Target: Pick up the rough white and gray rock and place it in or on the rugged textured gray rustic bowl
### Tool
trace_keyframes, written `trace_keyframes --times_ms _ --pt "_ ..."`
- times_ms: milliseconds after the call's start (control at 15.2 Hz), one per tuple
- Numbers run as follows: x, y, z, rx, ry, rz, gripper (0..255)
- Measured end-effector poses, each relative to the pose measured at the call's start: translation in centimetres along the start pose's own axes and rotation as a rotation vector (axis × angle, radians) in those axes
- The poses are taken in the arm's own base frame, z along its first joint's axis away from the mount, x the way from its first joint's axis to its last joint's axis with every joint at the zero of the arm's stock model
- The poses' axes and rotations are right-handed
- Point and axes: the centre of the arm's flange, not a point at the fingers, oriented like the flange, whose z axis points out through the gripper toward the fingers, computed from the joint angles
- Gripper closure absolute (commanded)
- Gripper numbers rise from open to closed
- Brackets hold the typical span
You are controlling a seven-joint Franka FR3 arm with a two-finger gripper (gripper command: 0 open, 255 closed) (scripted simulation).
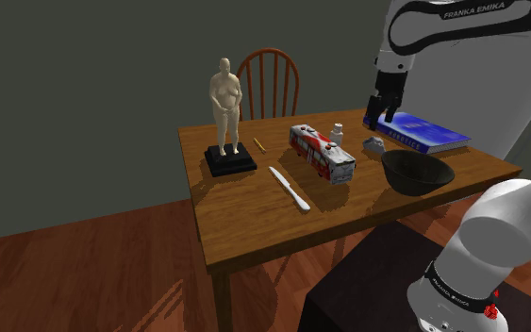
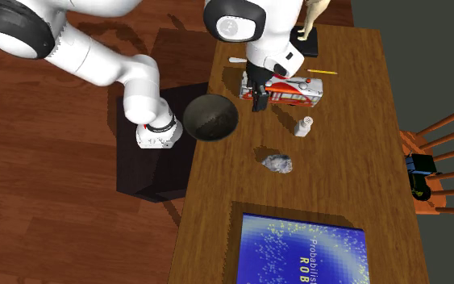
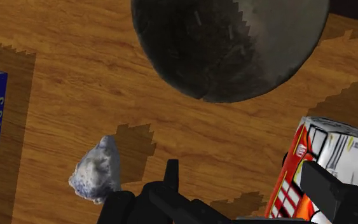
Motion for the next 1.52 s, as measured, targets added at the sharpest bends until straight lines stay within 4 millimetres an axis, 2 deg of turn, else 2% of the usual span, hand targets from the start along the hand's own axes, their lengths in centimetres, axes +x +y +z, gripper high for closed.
trace_keyframes --times_ms 198,660,924,1386,1518 --pt "0.9 3.1 1.4 -0.001 -0.024 0.016 0" --pt "3.4 11.8 5.5 -0.005 -0.079 0.057 0" --pt "4.2 16.3 7.2 -0.007 -0.109 0.077 0" --pt "4.0 16.9 11.0 -0.008 -0.114 0.080 0" --pt "3.8 17.0 11.5 -0.008 -0.114 0.080 0"
